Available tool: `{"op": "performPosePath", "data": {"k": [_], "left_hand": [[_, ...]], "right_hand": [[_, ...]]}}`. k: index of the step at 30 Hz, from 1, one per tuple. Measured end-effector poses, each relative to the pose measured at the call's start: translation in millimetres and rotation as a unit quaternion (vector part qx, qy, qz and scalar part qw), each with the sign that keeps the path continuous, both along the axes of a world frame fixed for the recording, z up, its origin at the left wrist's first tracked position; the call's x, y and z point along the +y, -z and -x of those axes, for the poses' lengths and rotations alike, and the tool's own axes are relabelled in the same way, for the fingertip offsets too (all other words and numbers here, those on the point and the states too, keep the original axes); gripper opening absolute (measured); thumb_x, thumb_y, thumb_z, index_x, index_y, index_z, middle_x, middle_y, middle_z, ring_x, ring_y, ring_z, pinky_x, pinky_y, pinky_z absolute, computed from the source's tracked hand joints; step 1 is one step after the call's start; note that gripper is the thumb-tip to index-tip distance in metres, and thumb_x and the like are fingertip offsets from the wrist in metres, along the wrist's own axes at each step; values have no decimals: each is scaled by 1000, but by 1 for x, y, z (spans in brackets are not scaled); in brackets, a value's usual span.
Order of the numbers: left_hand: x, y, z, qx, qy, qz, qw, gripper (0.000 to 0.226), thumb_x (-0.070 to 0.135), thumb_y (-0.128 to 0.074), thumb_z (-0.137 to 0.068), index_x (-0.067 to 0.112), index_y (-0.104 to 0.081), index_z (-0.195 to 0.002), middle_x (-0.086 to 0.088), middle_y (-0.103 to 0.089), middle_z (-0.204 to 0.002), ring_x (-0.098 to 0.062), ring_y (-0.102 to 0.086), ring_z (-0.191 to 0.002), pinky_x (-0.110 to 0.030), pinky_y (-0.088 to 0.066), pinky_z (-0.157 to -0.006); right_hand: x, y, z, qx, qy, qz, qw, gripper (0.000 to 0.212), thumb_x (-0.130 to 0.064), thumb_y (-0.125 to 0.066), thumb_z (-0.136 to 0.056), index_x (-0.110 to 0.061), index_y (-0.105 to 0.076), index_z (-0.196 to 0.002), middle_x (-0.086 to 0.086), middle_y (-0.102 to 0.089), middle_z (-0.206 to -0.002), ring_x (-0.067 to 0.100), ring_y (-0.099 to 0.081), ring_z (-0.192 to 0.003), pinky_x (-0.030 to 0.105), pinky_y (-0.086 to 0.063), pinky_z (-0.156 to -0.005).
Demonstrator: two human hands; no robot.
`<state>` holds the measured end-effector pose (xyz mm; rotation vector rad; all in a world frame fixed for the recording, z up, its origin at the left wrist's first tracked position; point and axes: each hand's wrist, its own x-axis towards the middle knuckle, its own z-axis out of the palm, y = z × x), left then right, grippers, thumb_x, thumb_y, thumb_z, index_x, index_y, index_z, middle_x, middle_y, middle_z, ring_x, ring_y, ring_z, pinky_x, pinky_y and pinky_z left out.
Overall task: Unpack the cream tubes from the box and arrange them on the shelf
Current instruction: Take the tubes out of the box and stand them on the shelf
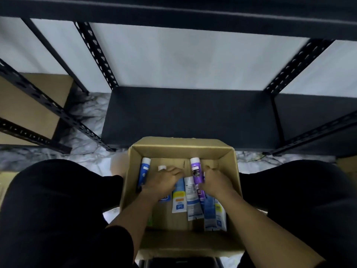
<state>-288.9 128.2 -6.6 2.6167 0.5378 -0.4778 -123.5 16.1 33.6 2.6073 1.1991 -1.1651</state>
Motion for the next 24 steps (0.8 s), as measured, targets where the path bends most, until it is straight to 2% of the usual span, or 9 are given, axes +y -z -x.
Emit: {"op": "performPosePath", "data": {"k": [3,5,9,14,18,21,24], "left_hand": [[0,7,-7,-23,48,-3,999,60,2,-58,-88,20,-45,-143,1,-39,-151,-18,-33,-140,-34,-29,-113],[3,8,-9,-30,51,-6,998,57,3,-59,-88,20,-46,-141,1,-39,-151,-17,-31,-141,-32,-26,-114],[7,7,-8,-22,38,-2,999,55,9,-64,-86,25,-47,-135,3,-44,-143,-17,-37,-132,-33,-32,-106],[4,9,-8,25,78,-47,996,62,17,-71,-83,22,-45,-140,0,-43,-144,-20,-34,-130,-36,-34,-105],[4,9,-8,44,102,-63,992,55,20,-69,-85,25,-51,-136,-1,-45,-142,-22,-34,-128,-39,-34,-105],[6,6,-6,48,111,-70,990,49,22,-69,-85,29,-56,-132,-1,-44,-138,-23,-34,-127,-39,-34,-102],[8,2,-2,56,109,-63,990,49,25,-70,-85,35,-57,-131,-1,-40,-136,-24,-33,-127,-39,-35,-101]], "right_hand": [[-1,9,4,-13,-19,11,1000,48,-41,-66,-87,-27,-47,-130,4,-67,-107,27,-63,-97,40,-56,-78],[-1,14,5,-42,-27,19,999,43,-44,-64,-88,-25,-51,-124,4,-67,-107,26,-63,-97,39,-56,-77],[1,22,7,-82,-31,28,996,30,-47,-62,-89,-22,-63,-106,2,-68,-100,21,-65,-89,36,-57,-75],[0,29,11,-116,-71,24,990,28,-36,-62,-93,-18,-61,-114,4,-64,-112,23,-58,-103,36,-55,-81],[4,28,10,-120,-63,43,990,28,-32,-64,-92,-17,-61,-116,4,-63,-115,23,-56,-107,36,-54,-83],[5,24,10,-103,-21,44,993,32,-35,-68,-89,-17,-61,-115,4,-65,-112,22,-59,-103,34,-54,-80],[5,20,6,-71,21,27,997,29,-41,-66,-90,-18,-63,-108,3,-68,-102,18,-61,-86,30,-51,-69]]}}
